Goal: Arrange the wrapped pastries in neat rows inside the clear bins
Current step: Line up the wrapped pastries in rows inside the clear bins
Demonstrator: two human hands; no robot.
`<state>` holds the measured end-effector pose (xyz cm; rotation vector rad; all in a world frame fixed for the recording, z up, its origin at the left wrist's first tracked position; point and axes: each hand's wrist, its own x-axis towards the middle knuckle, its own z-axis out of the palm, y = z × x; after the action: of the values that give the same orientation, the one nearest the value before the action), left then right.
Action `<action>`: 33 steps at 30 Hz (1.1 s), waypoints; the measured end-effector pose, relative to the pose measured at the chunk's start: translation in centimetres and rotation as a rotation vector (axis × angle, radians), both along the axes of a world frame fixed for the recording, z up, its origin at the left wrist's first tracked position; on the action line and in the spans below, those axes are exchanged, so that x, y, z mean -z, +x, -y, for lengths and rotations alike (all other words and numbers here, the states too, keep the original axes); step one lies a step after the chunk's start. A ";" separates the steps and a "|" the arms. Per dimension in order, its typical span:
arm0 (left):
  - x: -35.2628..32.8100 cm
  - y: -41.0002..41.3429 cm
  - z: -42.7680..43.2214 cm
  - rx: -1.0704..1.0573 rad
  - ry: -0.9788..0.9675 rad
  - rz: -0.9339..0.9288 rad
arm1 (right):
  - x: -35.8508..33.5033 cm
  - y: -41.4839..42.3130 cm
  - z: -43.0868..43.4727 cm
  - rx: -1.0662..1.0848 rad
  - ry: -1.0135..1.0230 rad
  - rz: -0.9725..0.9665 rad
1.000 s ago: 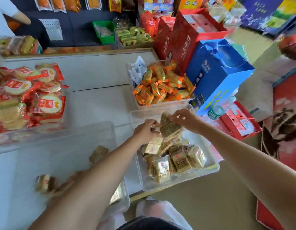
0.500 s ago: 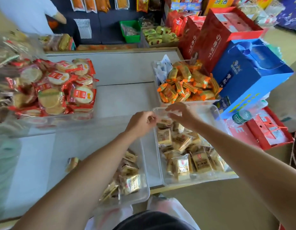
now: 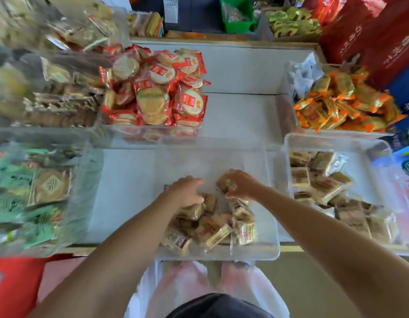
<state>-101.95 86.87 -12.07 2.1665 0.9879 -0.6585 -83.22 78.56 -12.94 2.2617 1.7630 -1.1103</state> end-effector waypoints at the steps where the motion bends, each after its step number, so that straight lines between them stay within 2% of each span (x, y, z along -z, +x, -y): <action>1: 0.3 -0.1 0.3 0.052 -0.010 -0.024 | 0.5 -0.1 0.2 -0.006 -0.016 0.022; 6: 0.0 -0.3 0.2 0.181 -0.173 -0.154 | 0.9 0.1 0.7 0.021 0.035 0.041; 8: -0.3 -0.3 0.2 0.229 -0.137 -0.140 | 0.5 0.2 1.1 0.094 0.083 -0.025; 11: -0.8 -0.2 -0.2 0.202 -0.121 -0.033 | -0.8 0.4 1.1 0.191 0.197 -0.146; 15: -2.5 0.8 -1.8 -0.057 -0.121 0.213 | -4.1 0.9 0.4 0.316 0.375 -0.265; 18: -5.1 3.7 -2.0 -0.185 0.014 0.368 | -7.2 3.2 0.5 0.416 0.566 -0.226; 21: -7.7 7.9 -0.3 -0.243 0.023 0.519 | -9.6 7.0 2.4 0.532 0.656 -0.176; 25: -9.0 14.6 4.4 -0.177 -0.007 0.571 | -9.8 12.8 7.8 0.641 0.594 -0.135; 28: -8.9 18.8 8.2 -0.060 -0.003 0.533 | -8.4 16.3 11.9 0.736 0.480 -0.146; 30: -8.3 20.8 10.2 -0.010 -0.008 0.507 | -7.6 17.9 14.1 0.718 0.384 -0.123; 33: -6.8 22.5 12.1 0.033 -0.003 0.468 | -6.8 19.4 16.0 0.670 0.375 -0.144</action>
<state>-79.48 74.77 -5.25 2.1948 0.6988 -0.1482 -63.78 62.56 -6.18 3.2233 1.3623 -1.1089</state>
